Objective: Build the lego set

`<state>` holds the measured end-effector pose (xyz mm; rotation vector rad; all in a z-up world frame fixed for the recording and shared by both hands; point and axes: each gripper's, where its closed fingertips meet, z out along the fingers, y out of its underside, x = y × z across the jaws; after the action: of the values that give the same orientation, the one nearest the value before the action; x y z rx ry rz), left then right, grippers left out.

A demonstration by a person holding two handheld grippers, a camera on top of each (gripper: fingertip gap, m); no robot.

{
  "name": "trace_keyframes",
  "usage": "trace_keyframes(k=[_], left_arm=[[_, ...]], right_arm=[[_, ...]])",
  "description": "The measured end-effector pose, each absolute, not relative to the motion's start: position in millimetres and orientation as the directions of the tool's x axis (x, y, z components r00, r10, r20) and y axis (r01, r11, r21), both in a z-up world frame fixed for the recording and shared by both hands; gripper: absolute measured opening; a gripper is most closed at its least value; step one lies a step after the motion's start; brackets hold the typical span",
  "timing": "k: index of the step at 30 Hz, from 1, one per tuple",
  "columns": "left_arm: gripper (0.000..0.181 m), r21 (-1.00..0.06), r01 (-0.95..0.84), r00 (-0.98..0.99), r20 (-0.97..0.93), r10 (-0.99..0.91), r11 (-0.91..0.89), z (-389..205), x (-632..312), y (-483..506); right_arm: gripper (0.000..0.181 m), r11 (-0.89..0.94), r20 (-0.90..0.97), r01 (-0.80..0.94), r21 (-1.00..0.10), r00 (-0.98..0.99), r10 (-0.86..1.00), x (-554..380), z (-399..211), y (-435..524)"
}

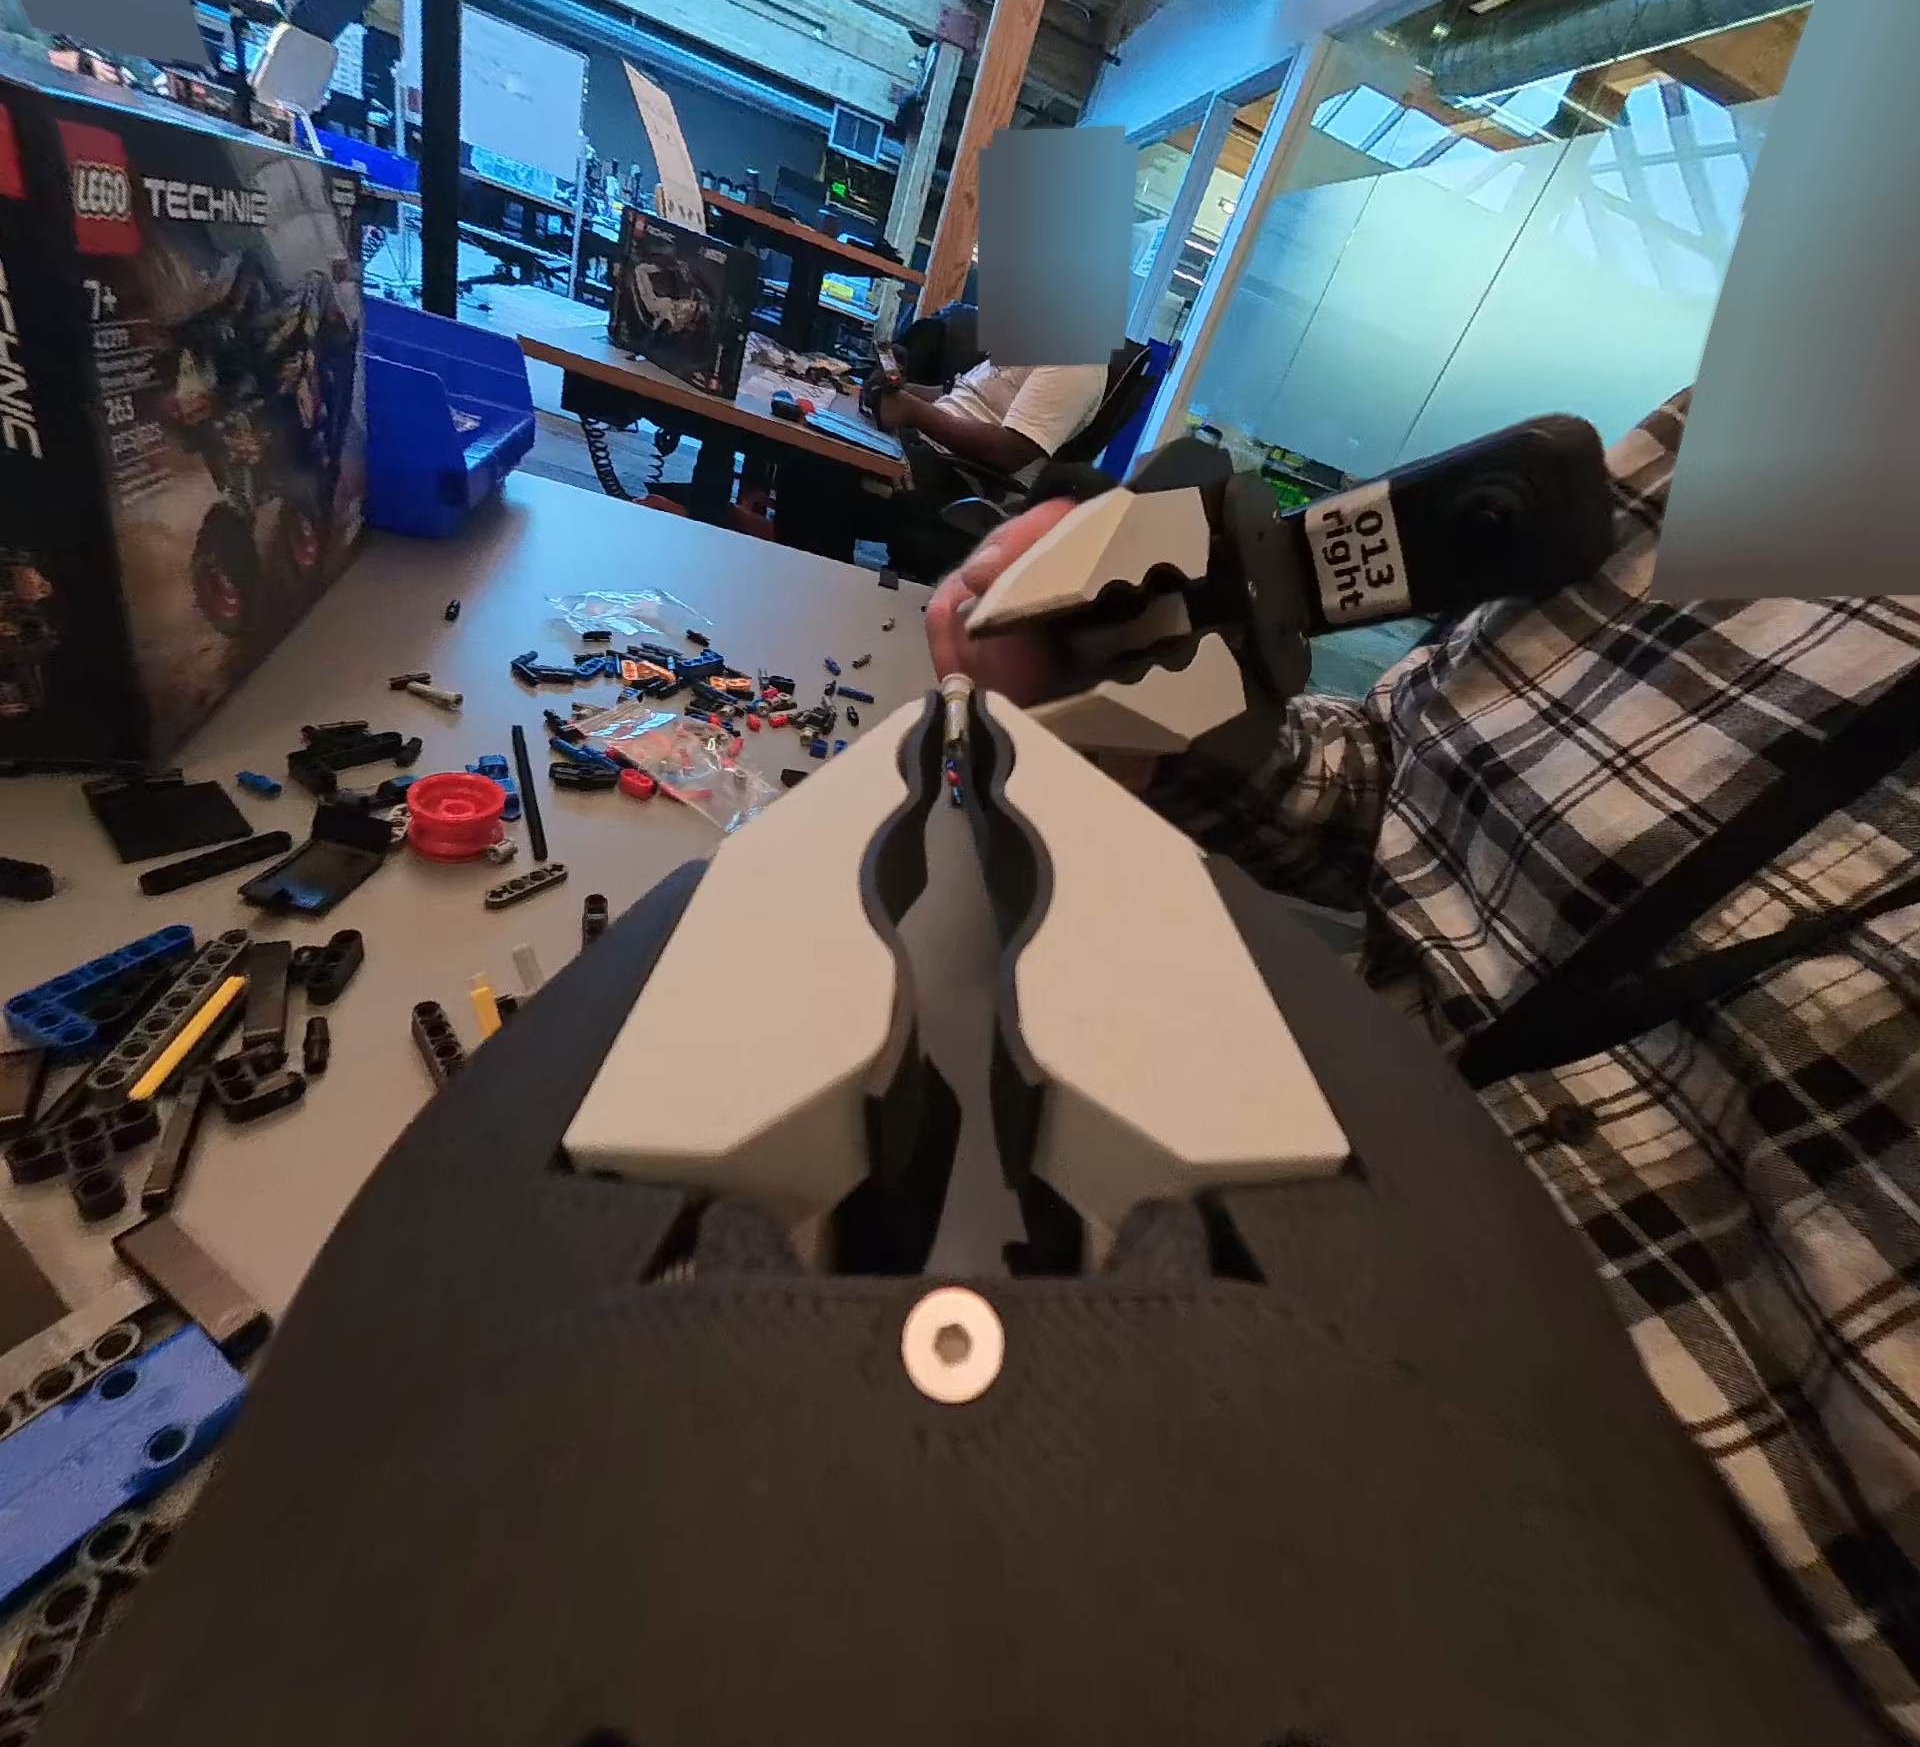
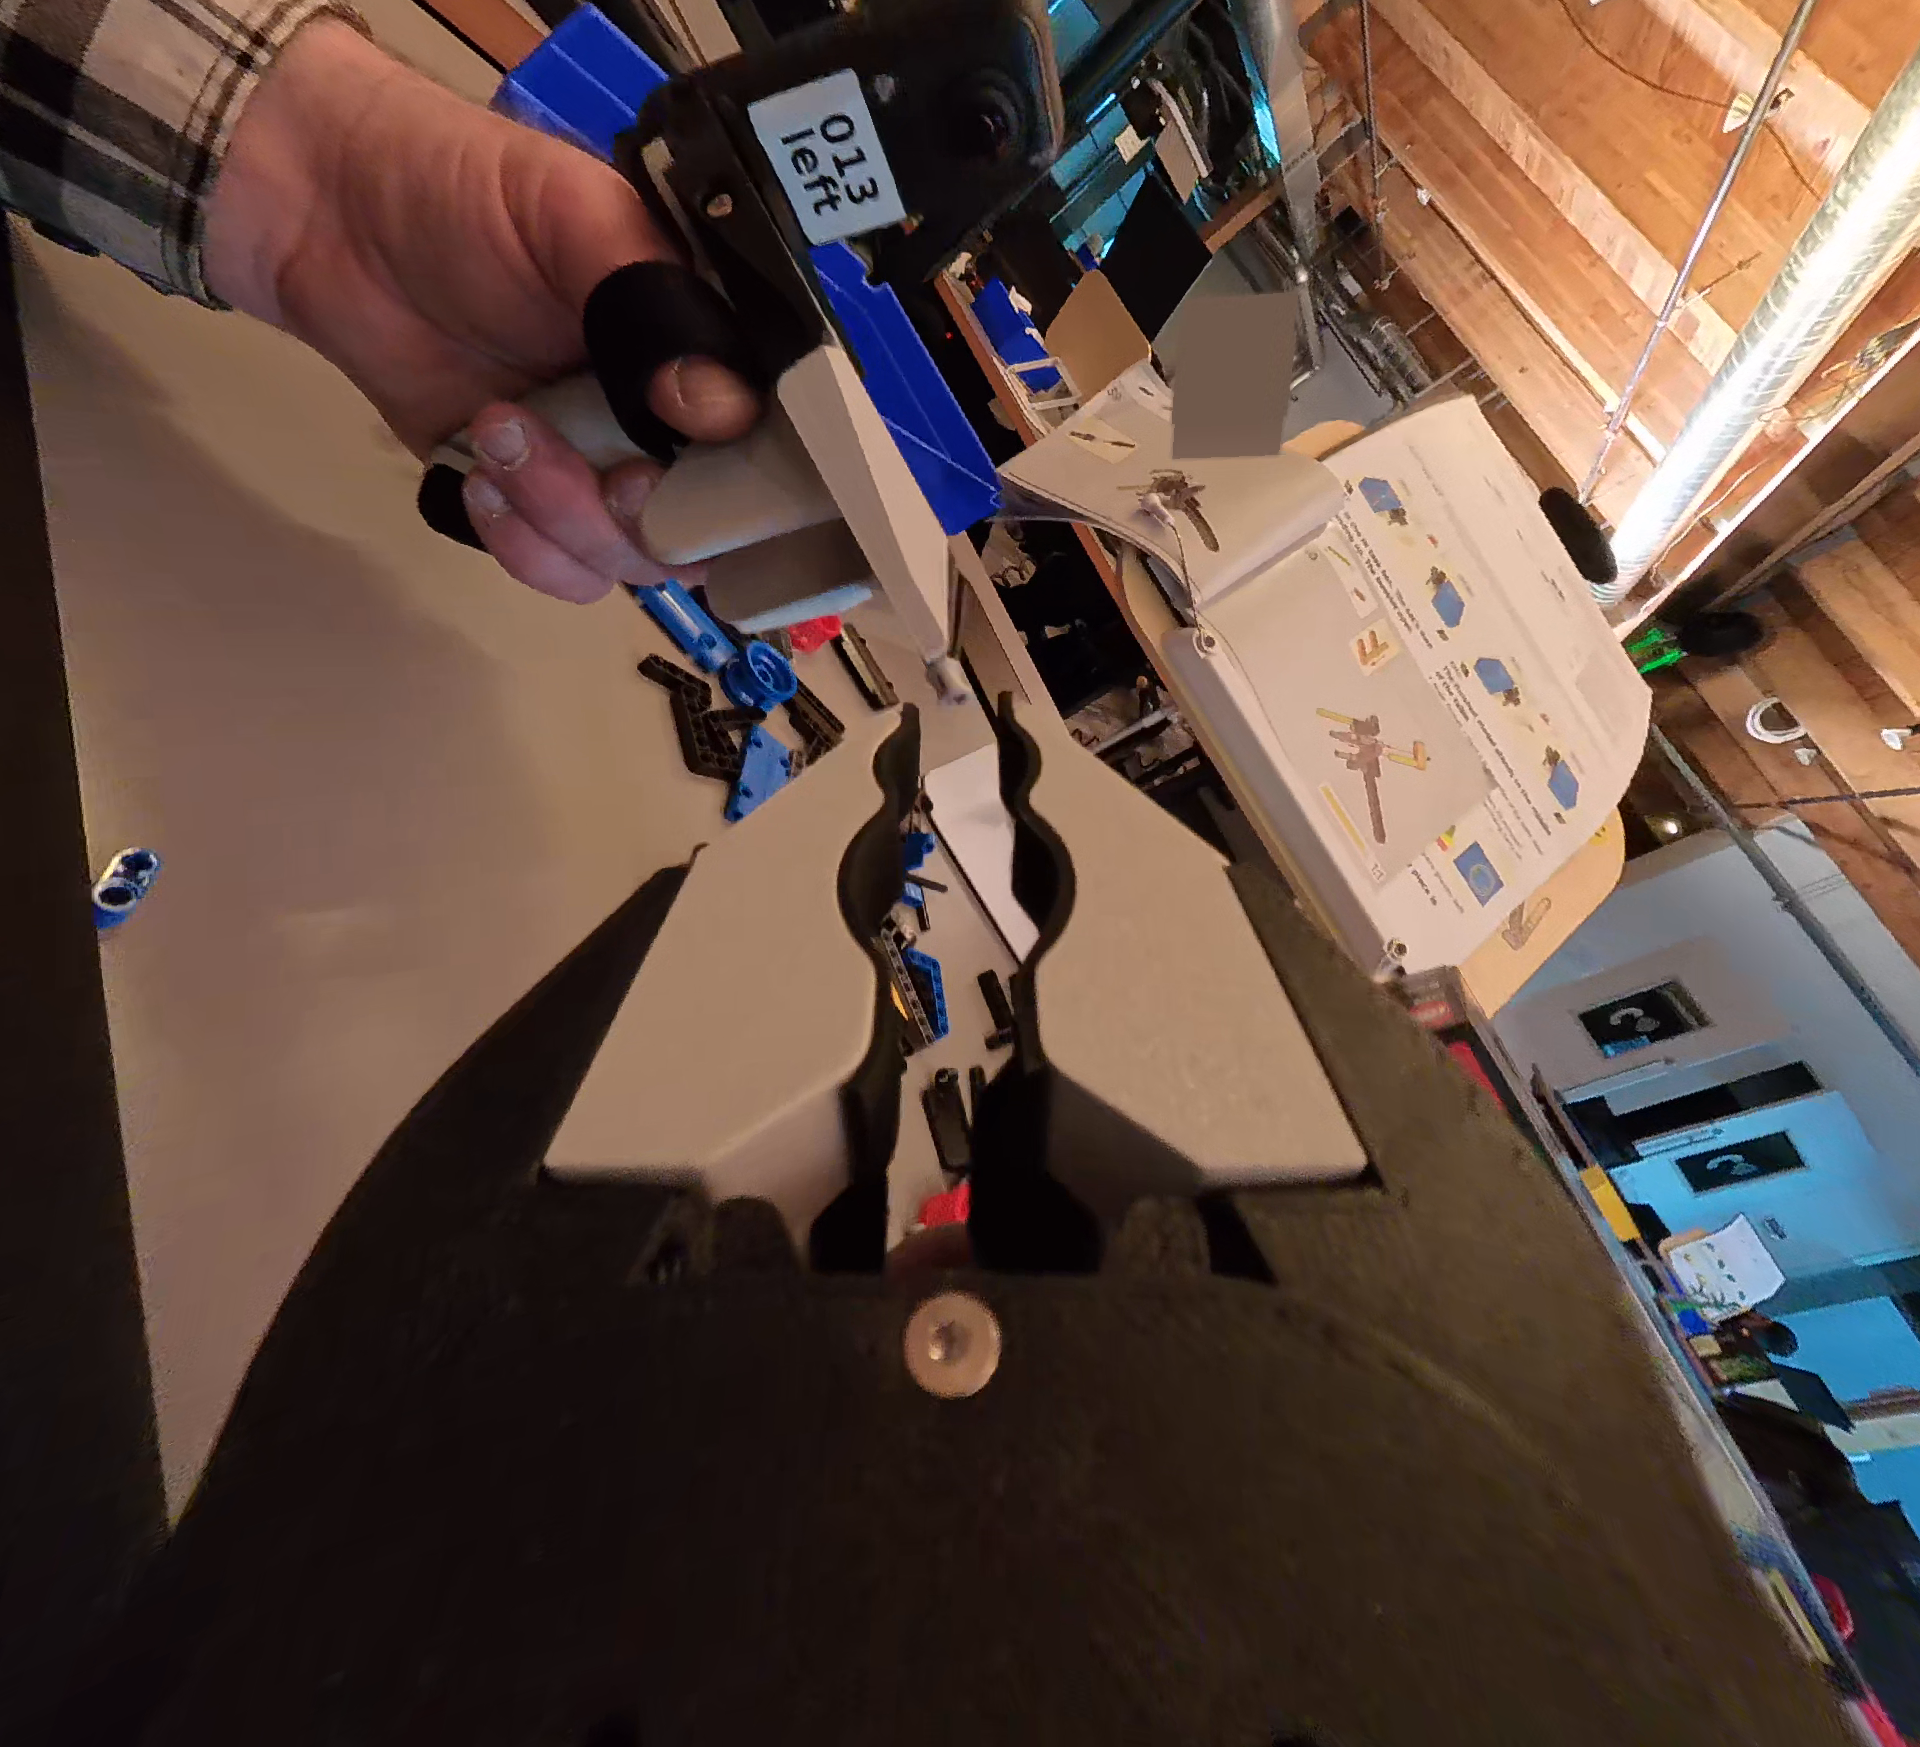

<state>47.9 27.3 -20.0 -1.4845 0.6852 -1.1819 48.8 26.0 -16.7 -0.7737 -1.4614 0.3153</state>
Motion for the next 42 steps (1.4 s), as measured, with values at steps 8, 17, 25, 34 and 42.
trace_keyframes(k=[8, 17, 25, 34, 42], left_arm=[[0.003, -0.959, 0.126, 0.388, 0.283, -0.877, -0.254, -31, 52, 33], [0.003, -0.968, 0.003, 0.417, 0.229, -0.88, -0.251, -42, 81, 32], [0.003, -0.959, -0.054, 0.426, 0.228, -0.875, -0.277, -45, 119, 31], [0.003, -0.953, -0.055, 0.454, 0.241, -0.858, -0.297, -68, 139, 49], [0.003, -0.95, -0.057, 0.457, 0.247, -0.854, -0.306, -78, 135, 55]], right_arm=[[0.013, 0.572, 0.68, 0.41, -0.711, 0.195, 0.706, 124, -19, 81], [0.01, 0.372, 0.647, 0.632, -0.68, 0.279, 0.71, 244, -26, 137], [0.009, 0.222, 0.569, 0.791, -0.57, 0.185, 0.801, 319, -54, 163], [0.008, 0.222, 0.372, 0.872, -0.437, -0.049, 0.927, 321, -128, 167], [0.009, 0.248, 0.171, 0.896, -0.368, -0.197, 0.965, 320, -173, 174]])
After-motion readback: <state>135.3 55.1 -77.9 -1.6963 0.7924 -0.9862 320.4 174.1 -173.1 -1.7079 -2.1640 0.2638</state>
